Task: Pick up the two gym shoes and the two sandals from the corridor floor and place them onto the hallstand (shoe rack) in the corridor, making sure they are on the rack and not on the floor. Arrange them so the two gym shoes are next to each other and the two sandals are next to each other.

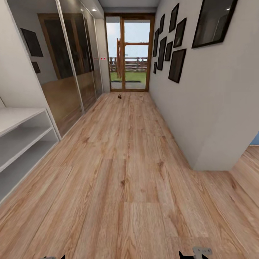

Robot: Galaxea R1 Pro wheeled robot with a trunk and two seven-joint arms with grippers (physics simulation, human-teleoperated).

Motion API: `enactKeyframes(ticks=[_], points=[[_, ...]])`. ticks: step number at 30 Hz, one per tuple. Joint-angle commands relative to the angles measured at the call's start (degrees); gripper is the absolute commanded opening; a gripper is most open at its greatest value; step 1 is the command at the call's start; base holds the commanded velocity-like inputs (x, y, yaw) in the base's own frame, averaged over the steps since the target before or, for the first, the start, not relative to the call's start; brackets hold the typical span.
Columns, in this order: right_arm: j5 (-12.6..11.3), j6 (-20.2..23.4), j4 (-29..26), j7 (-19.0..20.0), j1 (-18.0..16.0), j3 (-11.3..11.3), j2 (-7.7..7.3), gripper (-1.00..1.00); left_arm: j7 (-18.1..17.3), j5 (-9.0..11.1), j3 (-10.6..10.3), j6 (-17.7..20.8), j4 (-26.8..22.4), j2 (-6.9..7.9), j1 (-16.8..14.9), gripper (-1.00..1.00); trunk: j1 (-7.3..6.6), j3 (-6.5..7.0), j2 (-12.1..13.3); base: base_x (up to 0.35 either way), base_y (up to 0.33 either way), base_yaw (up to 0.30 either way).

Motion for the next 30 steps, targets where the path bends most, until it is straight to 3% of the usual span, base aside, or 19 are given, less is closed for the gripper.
enactKeyframes(ticks=[1, 30], points=[[-0.61, -0.20, 0.07, 0.25, -0.04, 0.45, -0.01, 1.00, -0.59, 0.20, 0.35, 0.05, 0.06, -0.02, -0.05, 1.00, 0.02, -0.05, -0.02, 0.338, -0.009, 0.000], [-0.61, -0.18, 0.07, 0.25, -0.04, 0.45, 0.09, 1.00, -0.59, 0.20, 0.35, 0.05, 0.06, -0.02, -0.05, 1.00, 0.02, -0.05, -0.02, 0.338, -0.001, 0.000]])
